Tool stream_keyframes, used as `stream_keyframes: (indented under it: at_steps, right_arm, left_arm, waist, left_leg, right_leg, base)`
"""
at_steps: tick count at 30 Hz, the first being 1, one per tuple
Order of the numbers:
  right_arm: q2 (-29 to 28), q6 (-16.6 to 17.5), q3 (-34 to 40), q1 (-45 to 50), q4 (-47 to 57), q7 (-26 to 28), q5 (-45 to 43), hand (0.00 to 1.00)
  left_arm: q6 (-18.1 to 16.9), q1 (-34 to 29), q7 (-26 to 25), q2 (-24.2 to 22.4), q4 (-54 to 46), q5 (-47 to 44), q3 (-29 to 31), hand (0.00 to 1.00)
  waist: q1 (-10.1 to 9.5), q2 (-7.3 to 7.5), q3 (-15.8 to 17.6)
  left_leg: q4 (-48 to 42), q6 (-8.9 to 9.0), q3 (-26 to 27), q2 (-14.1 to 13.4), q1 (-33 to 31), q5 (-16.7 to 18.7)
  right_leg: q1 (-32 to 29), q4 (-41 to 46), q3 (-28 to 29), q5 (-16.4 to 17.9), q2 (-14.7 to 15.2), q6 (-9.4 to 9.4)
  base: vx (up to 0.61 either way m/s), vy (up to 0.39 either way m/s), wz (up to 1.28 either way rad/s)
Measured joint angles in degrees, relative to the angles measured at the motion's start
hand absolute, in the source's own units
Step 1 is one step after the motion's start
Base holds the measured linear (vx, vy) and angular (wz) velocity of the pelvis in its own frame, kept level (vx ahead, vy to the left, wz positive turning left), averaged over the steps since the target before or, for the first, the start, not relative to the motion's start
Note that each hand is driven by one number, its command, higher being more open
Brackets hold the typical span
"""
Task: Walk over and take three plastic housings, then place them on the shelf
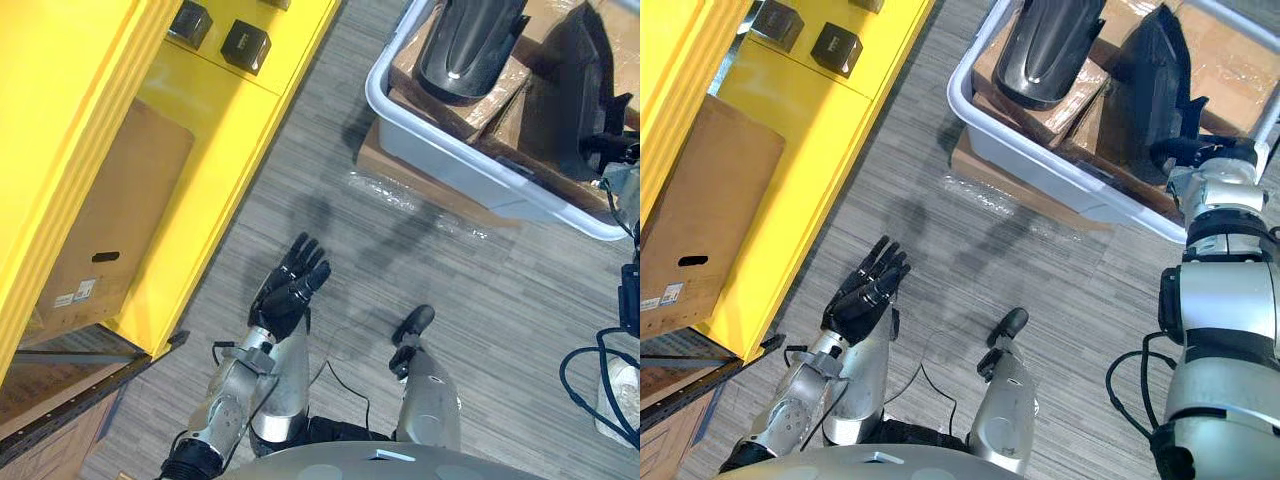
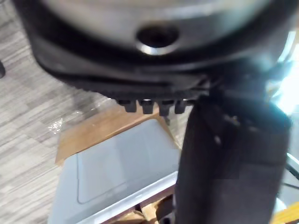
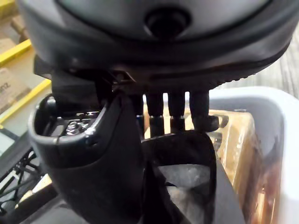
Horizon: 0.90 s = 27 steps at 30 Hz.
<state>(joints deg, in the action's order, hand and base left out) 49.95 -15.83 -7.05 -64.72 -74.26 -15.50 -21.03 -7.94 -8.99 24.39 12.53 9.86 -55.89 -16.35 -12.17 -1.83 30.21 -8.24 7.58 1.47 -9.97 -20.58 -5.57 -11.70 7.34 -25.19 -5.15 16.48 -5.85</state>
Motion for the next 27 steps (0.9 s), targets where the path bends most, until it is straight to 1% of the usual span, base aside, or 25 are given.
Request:
stream_keyframes:
  at_steps: [1,2,3,4,5,6,7,9,10,11,13,14,15,16,17,18,19,20,22,23,25,26,27]
  right_arm:
    - [0.0,0.0,0.0,0.0,0.0,0.0,0.0,0.0]
    - [-0.26,0.78,1.6,2.38,2.58,-0.07,0.42,0.0]
    - [-0.26,1.52,2.12,3.25,3.51,-0.21,0.57,0.0]
    - [-0.28,1.85,2.24,3.49,5.42,-0.98,1.6,0.0]
    - [-0.28,2.4,2.5,3.85,6.91,-1.58,2.74,0.0]
    - [-0.27,2.85,3.47,5.22,11.38,-3.02,4.36,0.0]
    - [-0.68,4.25,3.91,8.04,16.95,-4.73,7.01,0.0]
    - [-2.78,5.79,5.27,11.95,24.18,-7.29,10.64,0.0]
    - [-4.63,7.14,6.27,14.79,28.98,-8.67,13.41,0.0]
    - [-6.33,8.53,6.65,17.38,32.41,-9.98,16.46,0.0]
    - [-9.1,10.4,6.73,19.68,36.24,-10.37,21.35,0.0]
    - [-10.22,11.56,6.73,21.06,38.48,-10.37,24.47,0.0]
    - [-10.58,12.24,6.72,21.62,39.3,-10.37,25.93,0.0]
    - [-11.78,13.64,6.71,21.9,39.9,-10.33,28.99,0.0]
    - [-12.34,14.09,6.66,22.12,40.35,-10.33,30.47,0.0]
    - [-12.48,15.42,6.36,23.37,41.4,-10.33,33.11,0.0]
    - [-12.63,16.59,5.85,23.83,41.53,-10.32,34.78,0.0]
    - [-12.87,18.0,5.48,24.33,41.58,-10.31,36.82,0.0]
    - [-14.01,19.54,5.35,26.04,43.81,-10.32,40.62,0.0]
    - [-14.6,20.74,5.13,26.84,45.31,-10.32,42.66,0.0]
    - [-14.79,24.26,4.27,28.73,48.25,-10.32,46.19,0.0]
    - [-14.81,26.24,4.11,29.57,48.75,-10.32,48.34,0.0]
    - [-14.91,26.95,4.09,30.08,48.94,-10.33,49.46,0.0]
  left_arm:
    - [0.0,0.0,0.0,0.0,0.0,0.0,0.0,1.0]
    - [-0.01,-1.09,0.07,0.67,-2.81,0.43,1.04,1.0]
    - [-0.01,-1.41,0.16,1.24,-4.4,0.91,1.12,1.0]
    - [-0.05,-1.62,0.53,1.55,-6.42,2.43,1.64,1.0]
    - [-0.05,-1.46,0.89,1.84,-7.3,2.56,1.72,1.0]
    - [0.6,-0.43,1.35,2.43,-9.12,2.94,1.71,1.0]
    - [1.35,-0.02,1.85,2.81,-11.12,4.81,1.73,1.0]
    - [3.42,0.46,2.03,3.25,-13.45,4.92,1.83,1.0]
    - [5.83,1.6,2.21,3.26,-14.14,5.48,2.15,1.0]
    - [9.48,2.97,2.29,3.24,-14.38,6.57,2.21,1.0]
    - [14.11,5.42,2.38,3.1,-14.36,7.0,2.18,1.0]
    - [17.38,7.39,2.29,3.06,-14.3,7.0,1.97,1.0]
    - [18.87,8.31,2.23,3.04,-14.28,6.99,1.76,1.0]
    - [21.4,9.56,2.02,2.91,-14.19,6.97,1.28,1.0]
    - [22.51,9.96,1.78,2.73,-14.01,6.91,0.93,1.0]
    - [25.07,11.44,1.26,1.92,-12.66,6.75,-0.22,1.0]
    - [26.87,12.41,0.49,1.25,-11.33,6.05,-1.0,1.0]
    - [29.49,13.97,-1.84,0.58,-8.96,2.86,-2.28,1.0]
    - [32.25,15.46,-5.85,-0.14,-4.85,-2.78,-4.01,1.0]
    - [33.22,15.93,-7.42,-0.57,-3.02,-5.42,-4.2,1.0]
    - [33.58,16.75,-10.61,-1.0,0.03,-11.22,-4.43,1.0]
    - [33.58,17.58,-10.97,-1.02,1.79,-13.94,-4.62,1.0]
    - [33.56,17.8,-11.07,-1.11,2.31,-14.9,-4.64,1.0]
  waist:
    - [0.0,0.0,0.0]
    - [0.09,1.1,0.09]
    - [0.34,1.72,-0.04]
    - [1.15,2.15,-0.18]
    - [1.39,2.33,-0.22]
    - [1.68,2.41,-0.26]
    - [2.09,2.67,-1.0]
    - [2.89,3.79,-4.47]
    - [3.28,4.7,-7.54]
    - [3.7,5.53,-10.66]
    - [4.72,6.47,-13.98]
    - [5.2,6.9,-15.26]
    - [5.38,7.0,-15.51]
    - [6.02,7.08,-16.35]
    - [6.29,7.1,-17.12]
    - [6.26,7.01,-18.38]
    - [6.33,7.07,-18.87]
    - [6.45,7.05,-19.05]
    - [7.46,7.08,-20.22]
    - [8.05,7.08,-20.47]
    - [9.56,7.05,-20.71]
    - [9.84,6.96,-21.09]
    - [9.96,6.84,-21.42]
  left_leg:
    - [0.0,0.0,0.0,0.0,0.0,0.0]
    - [2.46,0.46,0.56,-0.54,2.84,-0.98]
    - [4.01,0.73,0.63,-0.71,4.3,-1.73]
    - [6.36,0.86,0.74,-1.08,6.2,-2.79]
    - [7.74,1.07,0.92,-1.18,7.33,-3.49]
    - [10.58,0.93,1.52,-1.43,10.15,-4.55]
    - [12.97,0.84,2.03,-1.59,12.7,-5.18]
    - [13.12,0.94,2.71,-1.59,12.61,-4.71]
    - [13.12,0.94,3.49,-1.47,12.57,-4.2]
    - [13.1,1.26,4.11,-1.38,12.66,-3.92]
    - [13.05,1.54,4.48,-1.27,13.42,-3.7]
    - [13.03,1.55,5.09,-1.26,14.25,-3.7]
    - [13.02,1.54,5.22,-1.22,14.8,-3.7]
    - [13.02,1.54,5.36,-1.21,15.5,-3.71]
    - [13.02,1.54,5.53,-1.22,15.5,-3.7]
    - [13.02,1.54,6.02,-1.22,15.65,-3.71]
    - [13.02,1.54,6.14,-1.24,16.1,-3.7]
    - [13.02,1.54,6.29,-1.25,16.86,-3.7]
    - [13.03,1.53,6.55,-1.27,17.03,-3.7]
    - [13.03,1.5,6.68,-1.27,17.12,-3.67]
    - [13.04,1.47,6.97,-1.27,17.13,-3.59]
    - [13.05,1.6,7.32,-1.31,17.2,-3.44]
    - [13.06,1.65,7.45,-1.38,17.21,-3.28]
  right_leg:
    - [0.0,0.0,0.0,0.0,0.0,0.0]
    - [1.89,-1.12,0.31,0.11,-0.71,-0.13]
    - [2.92,-1.66,0.32,0.41,-1.02,-0.54]
    - [3.88,-2.02,0.28,0.51,-1.54,-0.61]
    - [4.52,-2.46,0.28,0.61,-1.75,-0.81]
    - [6.04,-3.12,0.39,0.59,-2.12,-1.16]
    - [7.72,-4.19,0.4,0.59,-2.48,-1.62]
    - [7.79,-5.67,0.49,0.43,-2.66,-1.99]
    - [7.79,-6.82,0.94,0.07,-2.69,-2.46]
    - [7.89,-7.76,1.28,-0.22,-2.71,-2.79]
    - [9.06,-8.82,1.27,-0.35,-2.76,-2.95]
    - [9.82,-9.06,1.37,-0.36,-2.76,-2.95]
    - [10.46,-9.24,1.33,-0.36,-2.75,-2.95]
    - [11.27,-9.35,1.24,-0.36,-2.76,-2.95]
    - [11.25,-9.38,1.25,-0.37,-2.76,-2.95]
    - [11.26,-9.4,1.3,-0.37,-2.75,-2.95]
    - [11.57,-9.4,1.39,-0.38,-2.75,-2.94]
    - [12.2,-9.4,1.53,-0.37,-2.75,-2.94]
    - [12.2,-9.42,1.65,-0.37,-2.75,-2.94]
    - [12.14,-9.42,1.72,-0.37,-2.75,-2.94]
    - [11.92,-9.59,1.82,-0.37,-2.75,-2.95]
    - [11.84,-9.86,1.95,-0.42,-2.76,-3.02]
    - [11.85,-9.98,1.96,-0.53,-2.84,-3.17]
  base:
    - [-0.01,-0.062,-0.17]
    - [0.0,-0.064,-0.09]
    - [0.0,-0.097,-0.08]
    - [0.0,-0.078,-0.01]
    - [-0.01,-0.064,-0.05]
    - [0.01,-0.042,-0.1]
    - [0.02,-0.038,-0.13]
    - [0.07,-0.023,-0.15]
    - [0.14,-0.023,-0.22]
    - [0.15,-0.022,-0.21]
    - [0.17,-0.027,-0.07]
    - [0.16,-0.028,0.0]
    - [0.13,-0.027,0.0]
    - [0.07,-0.018,0.03]
    - [0.07,-0.019,-0.01]
    - [0.06,-0.017,-0.06]
    - [0.06,-0.023,-0.1]
    - [0.02,-0.021,-0.1]
    - [-0.01,-0.018,-0.07]
    - [-0.03,-0.016,-0.07]
    - [-0.08,-0.018,-0.12]
    - [-0.11,-0.018,-0.12]
    - [-0.08,-0.009,-0.1]
